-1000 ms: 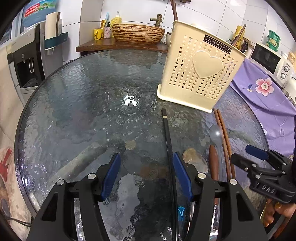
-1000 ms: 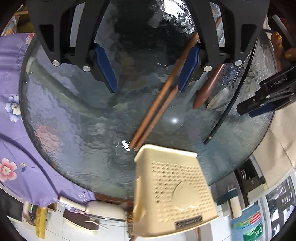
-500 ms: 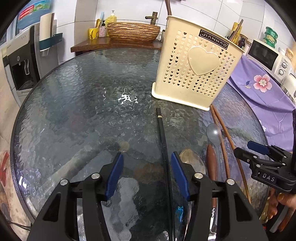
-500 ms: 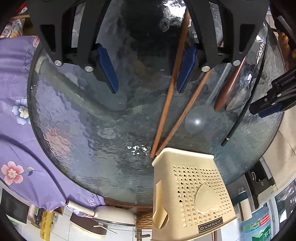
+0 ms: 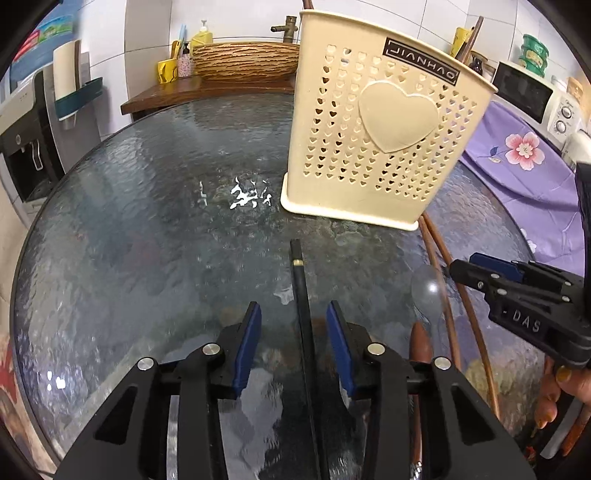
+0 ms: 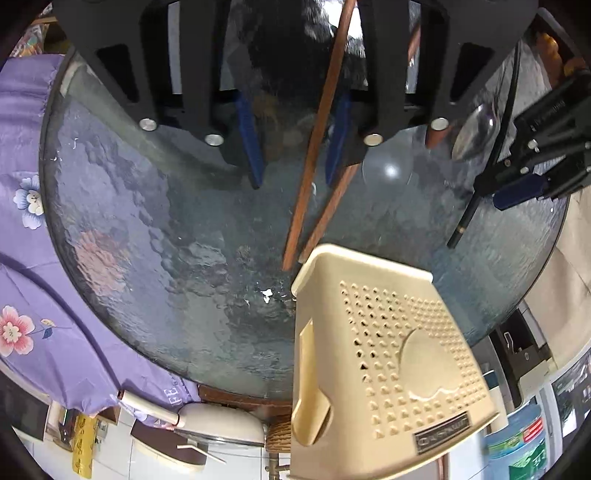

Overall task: Organize utensils
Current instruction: 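Grasp the black chopstick with the left tool while the right grasps a wooden chopstick, then lift both held chopsticks and lower them into the cream holder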

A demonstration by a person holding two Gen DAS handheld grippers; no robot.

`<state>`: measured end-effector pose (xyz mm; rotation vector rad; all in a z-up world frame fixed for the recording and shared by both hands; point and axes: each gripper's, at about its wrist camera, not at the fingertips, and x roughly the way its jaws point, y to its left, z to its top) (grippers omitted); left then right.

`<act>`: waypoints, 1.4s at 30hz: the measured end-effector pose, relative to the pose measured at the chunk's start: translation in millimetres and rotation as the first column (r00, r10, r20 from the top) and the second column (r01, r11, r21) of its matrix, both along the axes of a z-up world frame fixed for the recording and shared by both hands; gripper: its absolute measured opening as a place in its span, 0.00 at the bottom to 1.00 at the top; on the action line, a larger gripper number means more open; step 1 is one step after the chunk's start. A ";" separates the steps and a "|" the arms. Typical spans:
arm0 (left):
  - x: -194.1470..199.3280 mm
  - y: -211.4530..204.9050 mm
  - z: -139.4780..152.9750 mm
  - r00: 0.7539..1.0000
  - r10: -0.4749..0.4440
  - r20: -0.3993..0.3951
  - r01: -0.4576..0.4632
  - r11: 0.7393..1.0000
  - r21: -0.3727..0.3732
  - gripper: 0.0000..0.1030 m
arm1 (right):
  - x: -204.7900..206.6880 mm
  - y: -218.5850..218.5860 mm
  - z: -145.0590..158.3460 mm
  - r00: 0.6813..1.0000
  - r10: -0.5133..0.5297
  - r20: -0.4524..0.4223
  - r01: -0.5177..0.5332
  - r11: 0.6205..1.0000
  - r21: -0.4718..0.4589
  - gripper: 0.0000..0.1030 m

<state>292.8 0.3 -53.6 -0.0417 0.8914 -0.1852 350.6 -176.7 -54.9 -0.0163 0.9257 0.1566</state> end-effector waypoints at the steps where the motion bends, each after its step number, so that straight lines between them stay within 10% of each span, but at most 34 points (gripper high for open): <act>1: 1.6 -0.1 0.2 1.000 -0.001 -0.002 0.001 1.000 0.001 0.33 | 4.2 0.1 -0.8 1.000 -0.001 -0.005 0.001 1.000 0.004 0.29; 30: 22.9 -9.6 -1.2 1.000 -0.001 0.010 0.001 0.998 0.064 0.08 | 36.9 17.9 -6.9 1.000 0.005 0.018 -0.004 0.998 -0.068 0.08; 42: 26.1 0.6 0.8 1.000 0.014 -0.005 -0.014 1.000 -0.010 0.07 | 25.6 -5.1 -2.4 0.999 0.007 0.034 -0.009 0.997 0.079 0.07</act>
